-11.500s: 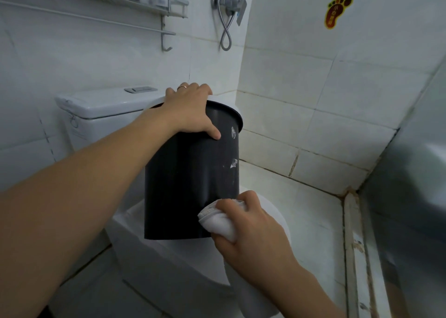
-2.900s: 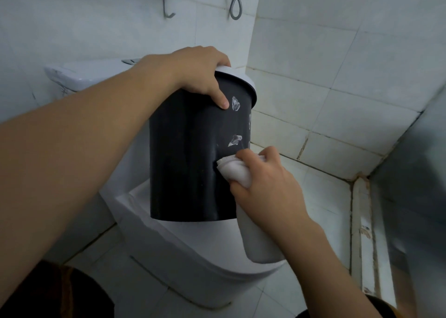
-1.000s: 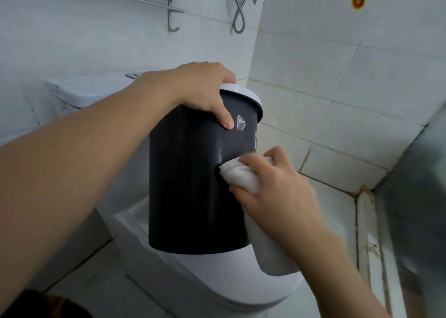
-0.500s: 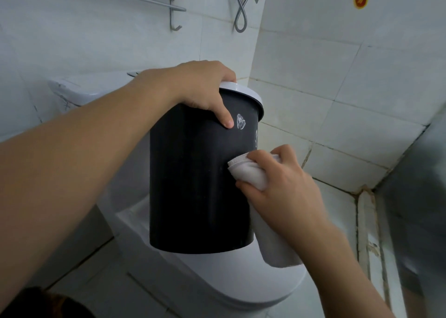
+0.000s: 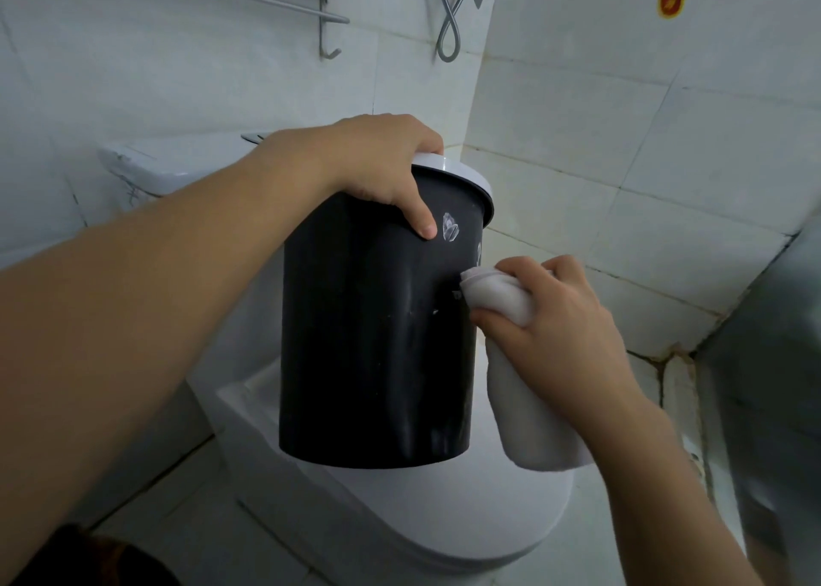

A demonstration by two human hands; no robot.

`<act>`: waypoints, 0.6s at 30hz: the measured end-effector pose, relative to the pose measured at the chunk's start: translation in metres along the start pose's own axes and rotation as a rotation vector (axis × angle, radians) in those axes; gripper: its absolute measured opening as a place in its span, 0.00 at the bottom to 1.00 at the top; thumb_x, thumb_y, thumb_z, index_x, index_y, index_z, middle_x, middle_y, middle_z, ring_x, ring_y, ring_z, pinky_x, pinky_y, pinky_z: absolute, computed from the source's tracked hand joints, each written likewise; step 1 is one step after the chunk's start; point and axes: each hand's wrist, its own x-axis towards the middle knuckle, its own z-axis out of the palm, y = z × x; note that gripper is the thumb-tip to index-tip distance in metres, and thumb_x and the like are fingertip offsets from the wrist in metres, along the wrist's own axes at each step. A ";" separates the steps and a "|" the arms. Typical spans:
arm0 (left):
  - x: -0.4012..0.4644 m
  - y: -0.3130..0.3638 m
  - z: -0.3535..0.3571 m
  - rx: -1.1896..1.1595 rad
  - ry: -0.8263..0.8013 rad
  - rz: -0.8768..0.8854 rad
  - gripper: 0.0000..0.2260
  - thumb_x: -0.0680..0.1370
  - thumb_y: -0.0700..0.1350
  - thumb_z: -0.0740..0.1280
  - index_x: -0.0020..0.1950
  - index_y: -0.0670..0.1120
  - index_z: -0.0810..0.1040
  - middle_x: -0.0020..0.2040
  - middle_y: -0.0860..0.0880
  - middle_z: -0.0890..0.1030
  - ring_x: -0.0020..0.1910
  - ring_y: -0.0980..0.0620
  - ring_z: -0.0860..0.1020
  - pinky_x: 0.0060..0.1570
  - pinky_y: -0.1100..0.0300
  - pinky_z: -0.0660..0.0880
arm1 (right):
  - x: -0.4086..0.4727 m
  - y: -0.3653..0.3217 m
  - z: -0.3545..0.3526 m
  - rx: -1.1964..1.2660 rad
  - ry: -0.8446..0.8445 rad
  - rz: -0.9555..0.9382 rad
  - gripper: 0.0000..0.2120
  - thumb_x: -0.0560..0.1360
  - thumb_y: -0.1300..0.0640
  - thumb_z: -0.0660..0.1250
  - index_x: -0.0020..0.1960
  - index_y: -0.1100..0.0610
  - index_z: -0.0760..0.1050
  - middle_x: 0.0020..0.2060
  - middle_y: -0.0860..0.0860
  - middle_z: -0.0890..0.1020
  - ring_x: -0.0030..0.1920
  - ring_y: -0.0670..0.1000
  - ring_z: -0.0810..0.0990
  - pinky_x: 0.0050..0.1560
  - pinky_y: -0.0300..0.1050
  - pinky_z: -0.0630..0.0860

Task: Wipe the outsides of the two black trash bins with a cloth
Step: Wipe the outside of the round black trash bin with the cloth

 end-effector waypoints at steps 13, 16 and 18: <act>0.000 -0.005 0.001 -0.035 -0.006 -0.023 0.22 0.60 0.58 0.80 0.45 0.55 0.74 0.45 0.57 0.79 0.44 0.54 0.78 0.41 0.56 0.73 | -0.030 -0.004 0.012 -0.055 -0.166 -0.090 0.17 0.72 0.41 0.68 0.60 0.38 0.71 0.52 0.44 0.68 0.47 0.50 0.77 0.44 0.49 0.76; 0.002 -0.003 0.001 -0.026 -0.005 -0.016 0.23 0.59 0.59 0.80 0.45 0.55 0.74 0.45 0.56 0.79 0.44 0.53 0.78 0.43 0.55 0.75 | -0.026 -0.003 0.011 -0.043 -0.127 -0.096 0.18 0.71 0.40 0.68 0.60 0.39 0.71 0.52 0.45 0.69 0.49 0.51 0.77 0.44 0.49 0.76; 0.002 0.000 0.002 -0.025 -0.006 -0.007 0.23 0.59 0.59 0.80 0.45 0.55 0.74 0.45 0.56 0.79 0.44 0.53 0.78 0.43 0.55 0.75 | -0.016 -0.007 0.010 -0.052 -0.084 -0.096 0.18 0.71 0.40 0.68 0.60 0.39 0.71 0.52 0.46 0.69 0.48 0.52 0.76 0.42 0.48 0.74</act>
